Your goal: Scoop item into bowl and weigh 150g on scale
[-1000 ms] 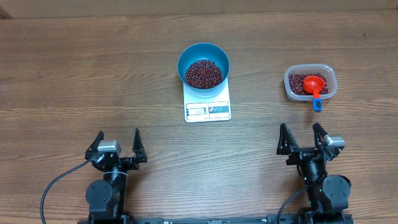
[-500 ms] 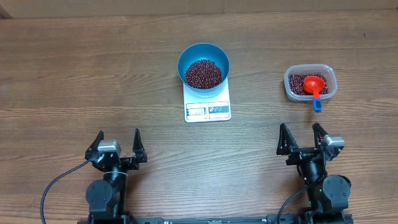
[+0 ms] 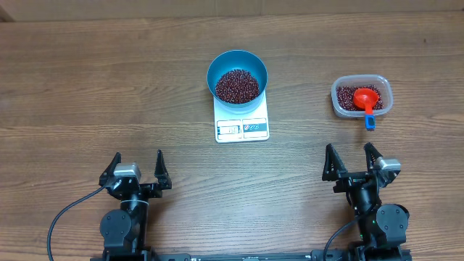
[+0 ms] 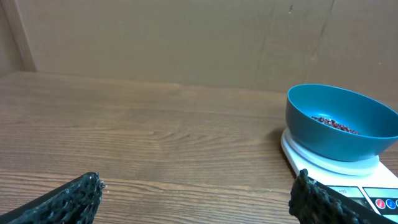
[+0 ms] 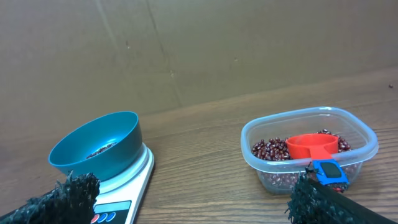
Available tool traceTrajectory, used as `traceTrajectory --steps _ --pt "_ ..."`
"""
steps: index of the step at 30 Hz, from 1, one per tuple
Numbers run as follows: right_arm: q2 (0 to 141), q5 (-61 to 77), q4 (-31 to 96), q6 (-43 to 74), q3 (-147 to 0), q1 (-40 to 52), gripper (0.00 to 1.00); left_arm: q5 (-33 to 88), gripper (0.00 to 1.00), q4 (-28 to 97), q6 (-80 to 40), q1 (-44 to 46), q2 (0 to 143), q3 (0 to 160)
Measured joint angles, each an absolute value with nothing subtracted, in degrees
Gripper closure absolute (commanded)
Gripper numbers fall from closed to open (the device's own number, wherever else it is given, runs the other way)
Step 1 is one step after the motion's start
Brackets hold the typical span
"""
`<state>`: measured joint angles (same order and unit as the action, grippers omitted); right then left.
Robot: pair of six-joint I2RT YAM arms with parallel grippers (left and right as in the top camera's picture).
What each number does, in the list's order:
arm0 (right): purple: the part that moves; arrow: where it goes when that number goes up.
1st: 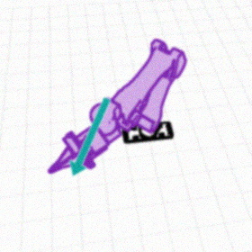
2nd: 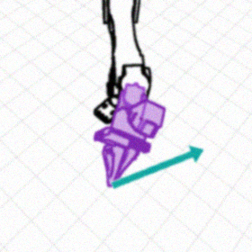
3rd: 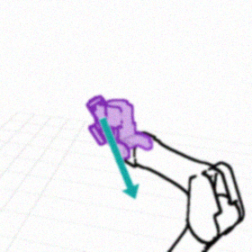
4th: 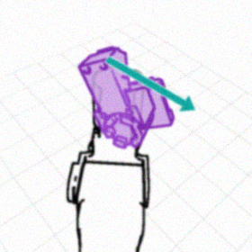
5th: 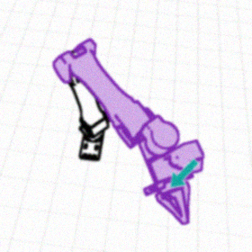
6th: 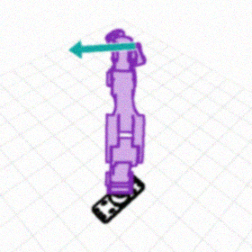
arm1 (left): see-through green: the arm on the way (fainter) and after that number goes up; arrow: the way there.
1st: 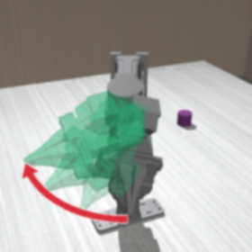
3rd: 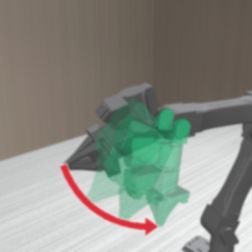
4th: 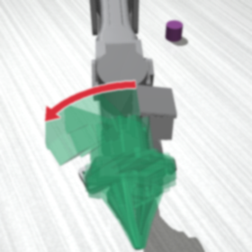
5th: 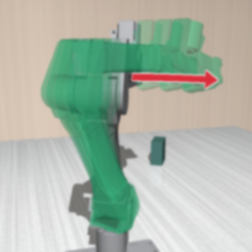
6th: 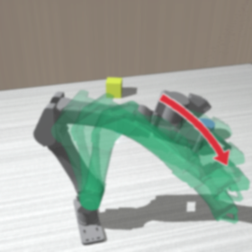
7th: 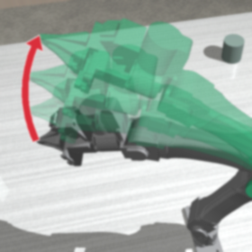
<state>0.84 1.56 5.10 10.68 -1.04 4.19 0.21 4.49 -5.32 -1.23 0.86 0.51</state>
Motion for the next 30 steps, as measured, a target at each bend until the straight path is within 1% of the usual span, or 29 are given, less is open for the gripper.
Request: traceTrajectory --steps 9,16,30 --pt "0.8 7.3 4.3 4.1 -1.0 4.2 0.0 0.2 0.0 4.5 -5.3 -1.2 0.9 0.5" --pt "0.8 8.7 4.3 -0.4 -1.0 4.2 0.0 0.2 0.0 4.5 -5.3 -1.2 0.9 0.5" --pt "0.8 8.8 4.3 -2.7 -1.0 4.2 0.0 0.2 0.0 4.5 -5.3 -1.2 0.9 0.5"
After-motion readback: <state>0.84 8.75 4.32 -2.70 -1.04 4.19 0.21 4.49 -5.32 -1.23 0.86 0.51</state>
